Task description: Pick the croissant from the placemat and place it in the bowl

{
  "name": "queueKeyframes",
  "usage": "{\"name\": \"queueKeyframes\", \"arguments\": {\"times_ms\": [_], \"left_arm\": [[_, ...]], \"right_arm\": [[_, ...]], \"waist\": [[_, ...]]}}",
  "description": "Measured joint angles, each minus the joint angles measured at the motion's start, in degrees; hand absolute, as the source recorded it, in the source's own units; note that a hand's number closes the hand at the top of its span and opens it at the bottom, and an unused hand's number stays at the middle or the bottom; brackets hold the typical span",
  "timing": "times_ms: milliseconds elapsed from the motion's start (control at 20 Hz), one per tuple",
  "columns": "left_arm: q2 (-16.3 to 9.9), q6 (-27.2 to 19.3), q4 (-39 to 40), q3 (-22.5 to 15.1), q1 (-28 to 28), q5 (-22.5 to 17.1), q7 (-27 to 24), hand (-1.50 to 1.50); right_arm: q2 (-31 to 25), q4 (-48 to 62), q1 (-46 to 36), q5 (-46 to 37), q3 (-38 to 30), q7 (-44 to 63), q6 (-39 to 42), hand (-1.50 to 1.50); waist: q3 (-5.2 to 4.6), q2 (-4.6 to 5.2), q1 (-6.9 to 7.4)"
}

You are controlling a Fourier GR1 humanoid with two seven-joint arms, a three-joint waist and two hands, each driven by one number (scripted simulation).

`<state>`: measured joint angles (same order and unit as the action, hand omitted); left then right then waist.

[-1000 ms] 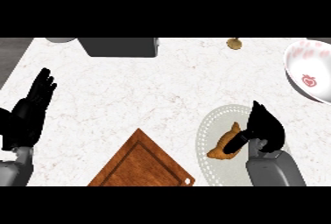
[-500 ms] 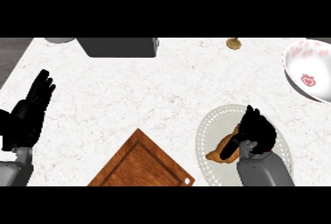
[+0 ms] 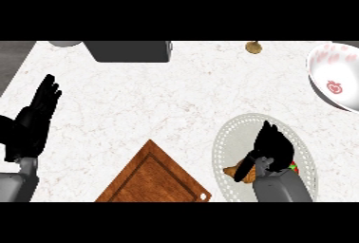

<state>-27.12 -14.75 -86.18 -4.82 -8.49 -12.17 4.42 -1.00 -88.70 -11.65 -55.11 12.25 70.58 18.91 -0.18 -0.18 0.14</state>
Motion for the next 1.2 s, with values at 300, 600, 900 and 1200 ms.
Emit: {"name": "queueKeyframes", "arguments": {"times_ms": [300, 600, 900, 1200], "left_arm": [[0.49, 0.38, -0.26, 0.4, -0.27, 0.5, 0.29, 0.0], [0.74, 1.15, -0.59, 1.08, -0.2, 0.85, 0.76, 0.0], [1.94, 1.7, -1.6, 1.36, 1.29, 1.84, 0.56, 0.0], [2.25, 2.24, -1.7, 2.2, 0.5, 2.65, 1.45, 0.0]], "right_arm": [[0.31, 1.79, 0.76, -1.05, 0.13, -0.3, -1.64, -1.5], [0.38, 4.79, -0.21, 0.99, -2.1, -2.06, -3.0, 1.5], [0.02, 7.95, -1.66, 0.61, -2.85, -4.11, -4.93, 1.5], [0.29, 9.41, -1.84, -2.55, -3.7, -6.27, -7.0, 1.5]], "waist": [[0.02, -0.01, 0.09], [-0.19, -0.22, 0.2], [-0.66, -0.61, -0.03], [-0.63, -0.73, -0.02]]}}
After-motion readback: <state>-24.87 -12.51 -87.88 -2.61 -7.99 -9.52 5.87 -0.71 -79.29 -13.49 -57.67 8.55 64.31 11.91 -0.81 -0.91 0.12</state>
